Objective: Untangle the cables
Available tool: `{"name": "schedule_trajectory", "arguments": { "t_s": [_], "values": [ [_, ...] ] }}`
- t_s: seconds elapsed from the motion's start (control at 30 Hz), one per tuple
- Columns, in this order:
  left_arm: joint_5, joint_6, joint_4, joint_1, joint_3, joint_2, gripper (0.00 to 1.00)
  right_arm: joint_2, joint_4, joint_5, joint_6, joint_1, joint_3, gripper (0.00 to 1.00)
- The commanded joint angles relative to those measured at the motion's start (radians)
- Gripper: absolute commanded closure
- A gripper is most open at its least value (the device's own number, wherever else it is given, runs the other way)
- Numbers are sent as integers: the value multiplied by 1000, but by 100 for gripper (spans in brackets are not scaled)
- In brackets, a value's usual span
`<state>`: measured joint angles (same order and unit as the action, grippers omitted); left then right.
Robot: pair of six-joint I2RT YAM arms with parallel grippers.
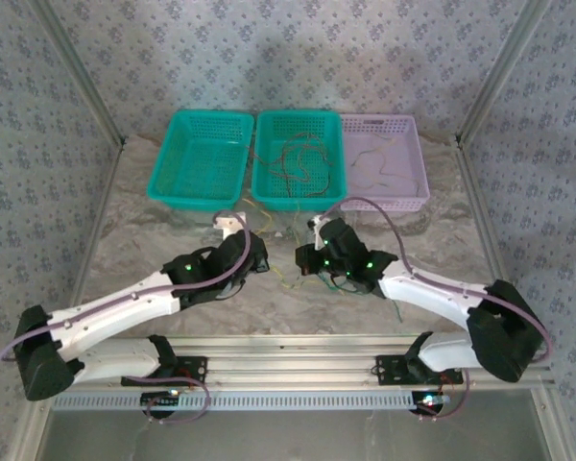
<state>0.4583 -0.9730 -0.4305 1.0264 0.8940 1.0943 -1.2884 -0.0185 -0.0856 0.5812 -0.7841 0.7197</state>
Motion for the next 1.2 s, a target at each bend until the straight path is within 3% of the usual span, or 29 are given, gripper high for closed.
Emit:
{"name": "schedule_trajectory", "arguments": {
  "t_s": [0.0,0.33,0.63,0.83,1.0,1.17],
  "values": [
    [113,33,-76,-2,11,-78,100,71,177,173,-72,64,0,100],
    [161,45,-221,-50,-18,-229,100,235,334,283,-127,249,-4,100],
    [176,80,-356,-92,-14,-324,100,317,402,322,-174,344,20,100],
    [261,133,-471,-127,38,-392,100,350,475,387,-169,421,39,100],
    [335,207,-521,-165,95,-466,100,383,494,373,-132,503,42,100],
    [338,226,-539,-179,137,-479,100,415,460,313,-130,511,62,100]
  ]
}}
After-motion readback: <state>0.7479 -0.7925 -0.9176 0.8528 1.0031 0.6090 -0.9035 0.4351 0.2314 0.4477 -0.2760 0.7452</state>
